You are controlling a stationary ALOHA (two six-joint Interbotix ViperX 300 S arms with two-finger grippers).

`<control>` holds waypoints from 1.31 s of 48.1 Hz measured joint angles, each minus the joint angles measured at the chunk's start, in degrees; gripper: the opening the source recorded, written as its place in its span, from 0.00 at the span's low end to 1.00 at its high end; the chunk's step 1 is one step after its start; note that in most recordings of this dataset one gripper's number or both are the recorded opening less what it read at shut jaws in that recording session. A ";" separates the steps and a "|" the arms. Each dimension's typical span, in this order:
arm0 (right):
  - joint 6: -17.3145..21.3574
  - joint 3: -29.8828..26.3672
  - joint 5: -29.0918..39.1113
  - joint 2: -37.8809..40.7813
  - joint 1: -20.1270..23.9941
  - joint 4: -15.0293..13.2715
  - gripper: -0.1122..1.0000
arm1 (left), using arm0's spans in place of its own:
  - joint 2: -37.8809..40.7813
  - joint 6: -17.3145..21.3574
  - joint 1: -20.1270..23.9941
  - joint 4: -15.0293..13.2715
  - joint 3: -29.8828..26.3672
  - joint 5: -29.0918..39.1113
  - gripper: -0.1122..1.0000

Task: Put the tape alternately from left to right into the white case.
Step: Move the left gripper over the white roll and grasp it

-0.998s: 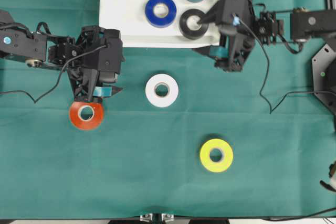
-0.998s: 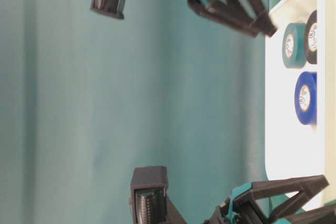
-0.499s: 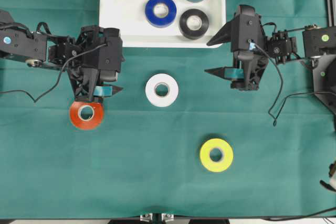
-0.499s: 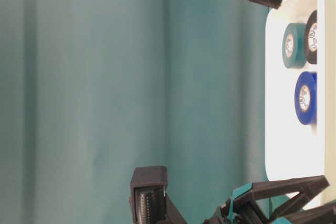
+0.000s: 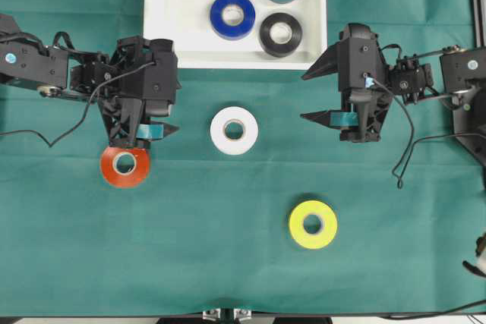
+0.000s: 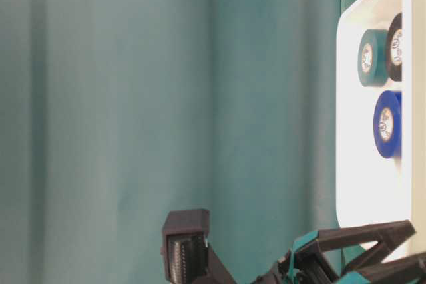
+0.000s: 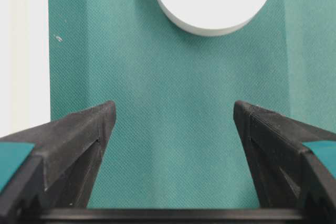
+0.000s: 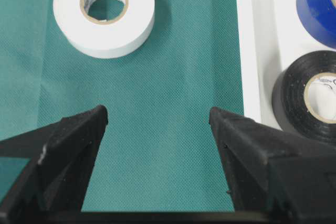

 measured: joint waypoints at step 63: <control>0.00 0.35 -0.26 0.00 0.00 0.00 0.86 | 20.39 3.25 -5.71 0.18 -18.81 1.23 0.76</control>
